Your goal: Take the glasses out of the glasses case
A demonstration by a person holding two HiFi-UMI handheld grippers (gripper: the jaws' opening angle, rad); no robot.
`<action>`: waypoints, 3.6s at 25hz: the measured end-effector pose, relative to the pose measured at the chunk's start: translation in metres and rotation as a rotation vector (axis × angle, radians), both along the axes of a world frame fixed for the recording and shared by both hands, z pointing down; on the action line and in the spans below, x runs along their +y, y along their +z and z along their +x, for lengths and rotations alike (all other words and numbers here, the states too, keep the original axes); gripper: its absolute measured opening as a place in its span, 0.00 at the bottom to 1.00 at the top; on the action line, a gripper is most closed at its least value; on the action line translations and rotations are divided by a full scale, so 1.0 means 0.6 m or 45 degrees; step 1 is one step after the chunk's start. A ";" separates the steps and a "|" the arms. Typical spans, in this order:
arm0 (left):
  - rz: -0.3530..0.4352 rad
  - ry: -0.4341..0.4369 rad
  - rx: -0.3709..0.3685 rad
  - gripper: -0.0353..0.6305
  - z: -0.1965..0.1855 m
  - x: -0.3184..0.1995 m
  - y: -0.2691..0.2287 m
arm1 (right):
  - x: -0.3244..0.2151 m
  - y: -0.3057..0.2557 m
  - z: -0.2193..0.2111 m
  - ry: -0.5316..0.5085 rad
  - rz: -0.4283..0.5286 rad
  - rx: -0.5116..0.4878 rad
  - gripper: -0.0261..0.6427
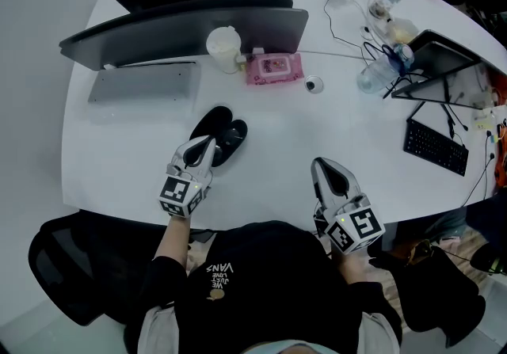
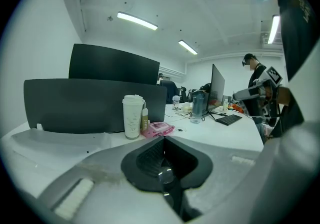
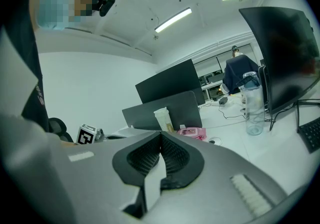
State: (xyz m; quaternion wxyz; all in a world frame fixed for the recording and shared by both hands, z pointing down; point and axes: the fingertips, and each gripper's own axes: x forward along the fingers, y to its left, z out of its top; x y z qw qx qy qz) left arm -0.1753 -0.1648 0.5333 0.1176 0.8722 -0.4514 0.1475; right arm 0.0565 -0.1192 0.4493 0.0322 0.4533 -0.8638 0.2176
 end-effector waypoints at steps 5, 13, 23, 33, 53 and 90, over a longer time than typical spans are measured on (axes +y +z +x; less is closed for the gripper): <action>-0.039 0.048 -0.045 0.06 0.008 -0.006 0.022 | -0.003 0.004 0.000 0.002 -0.014 0.002 0.04; -0.151 0.162 -0.148 0.08 0.016 -0.001 0.079 | -0.005 0.011 -0.002 0.003 -0.028 0.008 0.04; -0.230 0.250 -0.244 0.10 0.018 -0.001 0.130 | -0.008 0.018 -0.001 0.007 -0.044 0.016 0.04; -0.316 0.372 -0.372 0.17 0.010 0.007 0.177 | -0.011 0.025 -0.001 0.005 -0.062 0.019 0.04; -0.404 0.494 -0.545 0.17 0.017 0.007 0.220 | -0.020 0.036 0.005 0.025 -0.079 0.014 0.04; -0.391 0.370 -0.546 0.07 0.010 -0.003 0.182 | -0.009 0.009 0.010 0.003 -0.025 0.006 0.04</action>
